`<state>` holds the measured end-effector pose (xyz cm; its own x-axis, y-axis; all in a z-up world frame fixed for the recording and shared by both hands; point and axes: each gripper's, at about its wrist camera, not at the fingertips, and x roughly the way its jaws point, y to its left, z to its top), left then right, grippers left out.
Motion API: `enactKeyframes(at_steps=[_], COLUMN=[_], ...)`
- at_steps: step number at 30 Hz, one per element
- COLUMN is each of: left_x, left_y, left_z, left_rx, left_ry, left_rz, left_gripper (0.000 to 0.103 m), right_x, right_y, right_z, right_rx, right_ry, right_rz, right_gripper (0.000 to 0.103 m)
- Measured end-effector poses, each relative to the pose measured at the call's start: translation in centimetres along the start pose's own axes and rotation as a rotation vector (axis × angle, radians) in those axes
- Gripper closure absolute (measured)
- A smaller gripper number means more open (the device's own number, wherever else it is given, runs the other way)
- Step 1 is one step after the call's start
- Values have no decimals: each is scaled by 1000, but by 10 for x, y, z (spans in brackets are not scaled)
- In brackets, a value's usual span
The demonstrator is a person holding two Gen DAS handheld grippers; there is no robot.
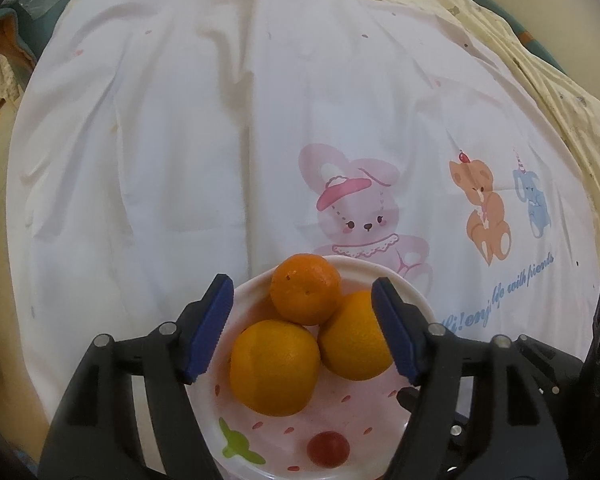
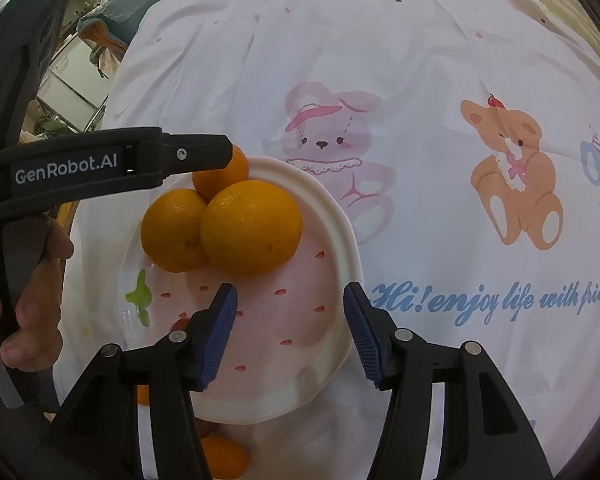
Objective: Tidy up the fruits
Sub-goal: 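Open both tools and lift them away from the plate, then move the right tool toward an orange beside the plate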
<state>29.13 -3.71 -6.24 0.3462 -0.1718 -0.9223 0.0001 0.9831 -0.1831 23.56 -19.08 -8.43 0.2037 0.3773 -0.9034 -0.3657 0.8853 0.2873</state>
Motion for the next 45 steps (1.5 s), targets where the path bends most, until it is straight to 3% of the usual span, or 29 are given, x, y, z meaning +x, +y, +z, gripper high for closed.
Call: enactKeyframes(at_steps=[11,15,18,21,29,33,36,45], left_x=[-31,-52,-69,-83,-113,-125,-131,-132], left_y=[11,15,17,18,14,11,13,24], left_z=[-15,-27,-42,-60,-110,-134,-148,-184], left_rx=[-20,-33,-25,-6,45,61,50,-7], left_ry=[-37,-58,-80,-95,-125,-147,-148,-156], left_rz=[33,29,51,74,98,119,86,61], left_gripper=[35,35,34,24,23,23,23,23], right_x=[-23,-40,-50,-60,-83,-91,-95,-94], right_y=[-1,1,2,4,15,18,21,33], right_z=[-13,-22,-30,-42,-66,-80,-89,-114], right_rx=[32,43,57,80,123,153,172,197], right_ry=[-20,-46,-63,-75,-120,-142,-160,-144], right_rz=[1,-2,-1,2,14,0,-12,-6], right_gripper=[45,39,38,38,37,28,21,20])
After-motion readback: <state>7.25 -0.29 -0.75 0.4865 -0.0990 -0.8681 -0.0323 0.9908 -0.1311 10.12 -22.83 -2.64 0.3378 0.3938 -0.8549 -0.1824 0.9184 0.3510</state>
